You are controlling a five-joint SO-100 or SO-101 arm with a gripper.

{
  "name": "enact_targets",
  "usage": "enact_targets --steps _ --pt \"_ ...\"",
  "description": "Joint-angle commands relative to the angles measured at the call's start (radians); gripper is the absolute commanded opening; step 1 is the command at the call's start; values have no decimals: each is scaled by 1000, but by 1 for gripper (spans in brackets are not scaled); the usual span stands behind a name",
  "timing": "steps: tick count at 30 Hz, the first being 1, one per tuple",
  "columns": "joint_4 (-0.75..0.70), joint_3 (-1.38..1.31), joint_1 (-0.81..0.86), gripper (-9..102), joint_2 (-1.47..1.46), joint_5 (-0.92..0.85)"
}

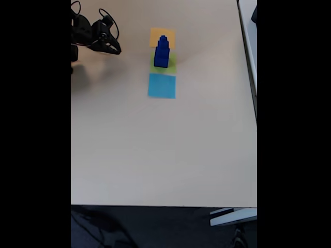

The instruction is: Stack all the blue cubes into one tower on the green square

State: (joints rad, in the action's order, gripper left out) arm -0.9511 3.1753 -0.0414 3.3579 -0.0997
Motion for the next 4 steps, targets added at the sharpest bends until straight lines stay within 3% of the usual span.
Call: enact_targets --steps 1,4 --pt "-5 6 -14 0 25 -6" --pt "-5 6 -14 0 25 -6"
